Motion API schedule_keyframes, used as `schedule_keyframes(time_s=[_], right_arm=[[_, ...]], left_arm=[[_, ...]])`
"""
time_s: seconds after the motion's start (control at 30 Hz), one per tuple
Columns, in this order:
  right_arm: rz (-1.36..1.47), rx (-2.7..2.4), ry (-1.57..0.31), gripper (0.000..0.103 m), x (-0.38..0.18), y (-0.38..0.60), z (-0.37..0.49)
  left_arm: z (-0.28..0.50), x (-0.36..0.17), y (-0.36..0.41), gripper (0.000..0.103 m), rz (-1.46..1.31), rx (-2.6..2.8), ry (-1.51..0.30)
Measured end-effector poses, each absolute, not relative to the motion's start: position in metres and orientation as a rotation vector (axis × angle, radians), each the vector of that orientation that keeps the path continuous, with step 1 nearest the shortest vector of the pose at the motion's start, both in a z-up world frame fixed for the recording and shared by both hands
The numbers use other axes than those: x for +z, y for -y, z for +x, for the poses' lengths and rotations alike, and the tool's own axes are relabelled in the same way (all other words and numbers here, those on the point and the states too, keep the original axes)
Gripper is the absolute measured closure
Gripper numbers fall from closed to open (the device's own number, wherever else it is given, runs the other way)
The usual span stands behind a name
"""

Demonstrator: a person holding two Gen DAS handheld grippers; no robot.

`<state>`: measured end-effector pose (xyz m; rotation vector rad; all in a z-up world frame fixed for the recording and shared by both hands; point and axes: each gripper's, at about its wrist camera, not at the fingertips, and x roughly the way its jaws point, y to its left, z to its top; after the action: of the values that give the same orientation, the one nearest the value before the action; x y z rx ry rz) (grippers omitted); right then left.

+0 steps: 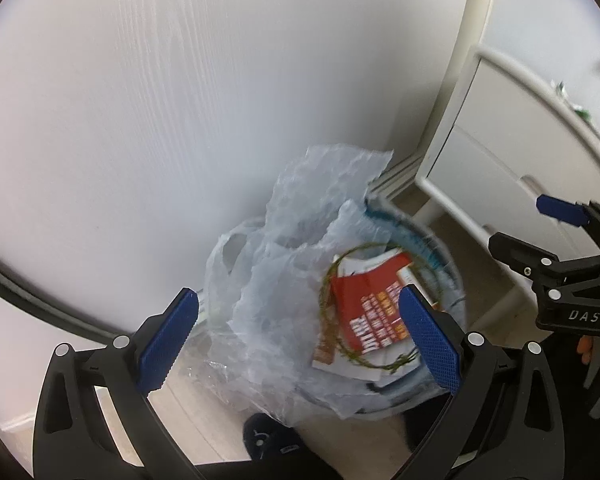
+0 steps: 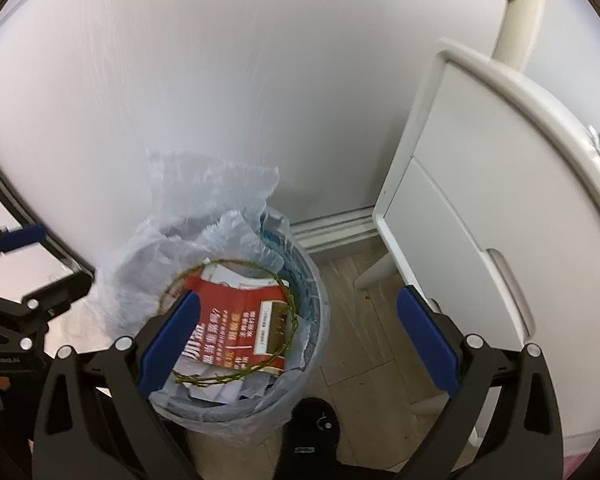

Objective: Collect trash
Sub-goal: 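Withdraw both open grippers from the wastebasket back toward the bedside table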

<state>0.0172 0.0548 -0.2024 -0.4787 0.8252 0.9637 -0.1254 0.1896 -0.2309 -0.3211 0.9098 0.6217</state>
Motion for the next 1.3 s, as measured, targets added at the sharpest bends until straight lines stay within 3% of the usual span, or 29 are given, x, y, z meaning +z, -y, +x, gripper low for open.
schedule_keyframes(time_s=[0.77,1.3], right_arm=[[-0.276,0.886,-0.626,0.007,-0.052,0.041,0.074],[-0.185,0.782,-0.574,0.007,0.015,0.153,0.161]], left_arm=[[-0.069,-0.085,-0.142,0.006,-0.212,0.406,-0.714],[0.012,-0.043,-0.062,0.006,-0.158,0.228,-0.667]])
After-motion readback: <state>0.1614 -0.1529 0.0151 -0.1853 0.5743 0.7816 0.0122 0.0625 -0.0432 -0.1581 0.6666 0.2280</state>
